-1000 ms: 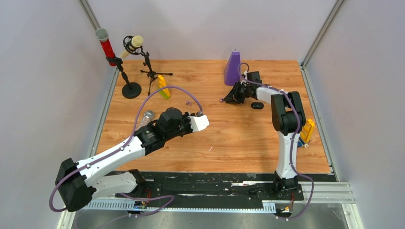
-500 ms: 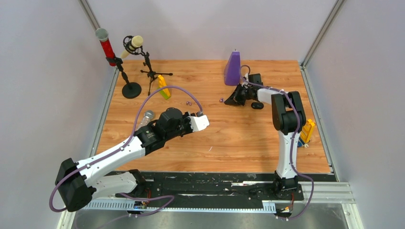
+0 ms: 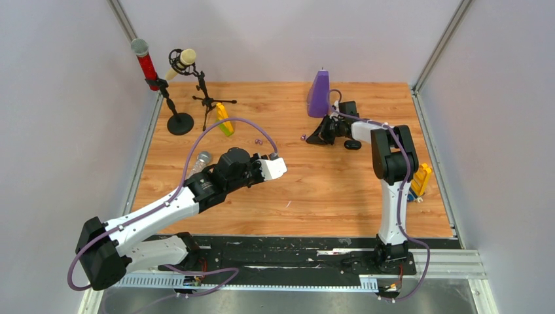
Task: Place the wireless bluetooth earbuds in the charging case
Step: Pick up the earbud from the center of the board.
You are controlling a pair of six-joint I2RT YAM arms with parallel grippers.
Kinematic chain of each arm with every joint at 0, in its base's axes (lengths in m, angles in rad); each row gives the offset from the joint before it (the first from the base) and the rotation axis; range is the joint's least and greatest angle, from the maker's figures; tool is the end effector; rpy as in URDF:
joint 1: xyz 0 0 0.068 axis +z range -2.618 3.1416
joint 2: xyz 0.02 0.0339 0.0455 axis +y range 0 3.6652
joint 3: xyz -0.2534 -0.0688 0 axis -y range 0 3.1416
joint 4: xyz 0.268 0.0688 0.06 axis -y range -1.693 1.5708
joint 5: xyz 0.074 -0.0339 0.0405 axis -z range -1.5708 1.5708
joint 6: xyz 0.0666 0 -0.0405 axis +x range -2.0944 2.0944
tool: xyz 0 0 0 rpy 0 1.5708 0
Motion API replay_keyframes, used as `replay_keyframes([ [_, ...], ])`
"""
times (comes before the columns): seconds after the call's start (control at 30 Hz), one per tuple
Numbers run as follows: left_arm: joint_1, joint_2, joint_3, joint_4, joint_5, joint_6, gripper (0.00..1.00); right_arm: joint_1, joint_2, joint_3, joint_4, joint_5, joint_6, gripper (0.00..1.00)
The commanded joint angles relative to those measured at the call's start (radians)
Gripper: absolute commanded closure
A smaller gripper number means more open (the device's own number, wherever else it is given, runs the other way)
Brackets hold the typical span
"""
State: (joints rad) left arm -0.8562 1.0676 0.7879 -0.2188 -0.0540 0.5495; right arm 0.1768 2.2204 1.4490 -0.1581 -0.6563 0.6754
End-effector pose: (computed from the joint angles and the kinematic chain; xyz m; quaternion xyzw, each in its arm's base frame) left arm 0.1963 -0.2207 0.2520 0.5450 0.6646 -0.0551 0.5082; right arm 0.4684 0.1250 0.0699 0.1232 0.8957 0.4018 0.1453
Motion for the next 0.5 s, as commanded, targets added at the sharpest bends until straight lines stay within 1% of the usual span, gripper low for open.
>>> replay_keyframes([
  [0.0,-0.004,-0.018,0.001,0.048,-0.001,0.009,0.77,0.009,-0.015,0.005,0.031,-0.016,0.013,1.0],
  [0.2,-0.004,-0.018,0.001,0.049,0.0,0.009,0.77,0.013,-0.022,0.019,0.025,0.011,0.007,1.0],
  [0.47,-0.004,-0.018,0.0,0.05,0.0,0.009,0.77,0.018,-0.001,0.067,-0.023,0.075,-0.029,1.0],
])
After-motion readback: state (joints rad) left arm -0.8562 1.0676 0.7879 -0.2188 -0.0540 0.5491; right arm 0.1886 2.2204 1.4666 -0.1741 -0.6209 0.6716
